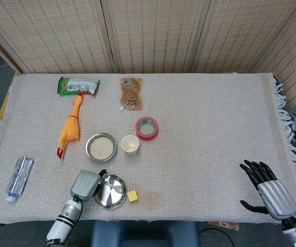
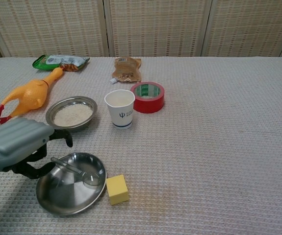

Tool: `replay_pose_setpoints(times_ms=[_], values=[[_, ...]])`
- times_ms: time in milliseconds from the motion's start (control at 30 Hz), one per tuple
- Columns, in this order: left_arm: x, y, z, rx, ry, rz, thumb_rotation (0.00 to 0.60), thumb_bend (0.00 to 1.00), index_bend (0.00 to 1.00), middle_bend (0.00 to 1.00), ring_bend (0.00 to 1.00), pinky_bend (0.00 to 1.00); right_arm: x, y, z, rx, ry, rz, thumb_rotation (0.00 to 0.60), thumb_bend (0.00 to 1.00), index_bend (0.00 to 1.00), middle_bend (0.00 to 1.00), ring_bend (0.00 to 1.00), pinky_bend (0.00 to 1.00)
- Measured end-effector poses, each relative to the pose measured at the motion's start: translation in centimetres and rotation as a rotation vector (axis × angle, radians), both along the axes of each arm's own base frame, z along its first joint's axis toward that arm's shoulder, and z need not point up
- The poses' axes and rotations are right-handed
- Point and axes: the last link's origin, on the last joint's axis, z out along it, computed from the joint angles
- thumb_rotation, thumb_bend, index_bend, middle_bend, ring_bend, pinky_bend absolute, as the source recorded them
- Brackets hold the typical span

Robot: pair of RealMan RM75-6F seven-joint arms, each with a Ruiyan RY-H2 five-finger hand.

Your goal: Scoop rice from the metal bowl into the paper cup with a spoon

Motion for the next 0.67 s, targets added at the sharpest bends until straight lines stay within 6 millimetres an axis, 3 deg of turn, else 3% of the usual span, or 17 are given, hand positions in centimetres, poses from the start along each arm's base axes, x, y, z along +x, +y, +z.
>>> replay_pose_setpoints(times_ms=[33, 100, 133, 200, 267, 500, 667], values=[[-0.1, 0.0, 0.6, 0.017, -0.015, -0.001, 0.600, 0.42, 0.15, 0.91, 0.91, 0.96, 0.0, 0.0, 0.1, -0.003, 0.000, 0.000, 0.503, 0.11, 0.00, 0.00, 0.00, 0.00], [-0.5, -0.1, 1.9, 0.054, -0.053, -0.002, 0.600, 0.41, 0.07, 0.68, 0.67, 0.77, 0.0, 0.0, 0.2, -0.012, -0.003, 0.001, 0.502, 0.11, 0.00, 0.00, 0.00, 0.00], [-0.8, -0.2, 2.5, 0.071, -0.073, 0.001, 0.600, 0.41, 0.03, 0.48, 0.44, 0.57, -0.1, 0.0, 0.3, -0.019, -0.005, 0.002, 0.502, 0.11, 0.00, 0.00, 0.00, 0.00], [-1.5, -0.6, 3.9, 0.101, -0.120, 0.012, 0.600, 0.41, 0.00, 0.23, 0.17, 0.32, -0.1, -0.1, 0.4, -0.033, -0.008, 0.004, 0.503, 0.11, 0.00, 0.00, 0.00, 0.00], [-2.5, -1.2, 5.6, 0.131, -0.194, 0.034, 0.600, 0.41, 0.00, 0.08, 0.02, 0.18, -0.1, -0.1, 0.5, -0.055, -0.010, 0.011, 0.502, 0.11, 0.00, 0.00, 0.00, 0.00], [-7.3, -4.1, 11.5, 0.253, -0.497, 0.103, 0.600, 0.40, 0.00, 0.01, 0.00, 0.13, -0.3, -0.4, 0.1, -0.068, 0.010, 0.010, 0.500, 0.11, 0.00, 0.00, 0.00, 0.00], [-10.9, -5.9, 15.0, 0.268, -0.515, 0.102, 0.600, 0.40, 0.00, 0.00, 0.00, 0.12, -0.2, -0.4, -0.2, -0.063, 0.026, 0.017, 0.500, 0.11, 0.00, 0.00, 0.00, 0.00]])
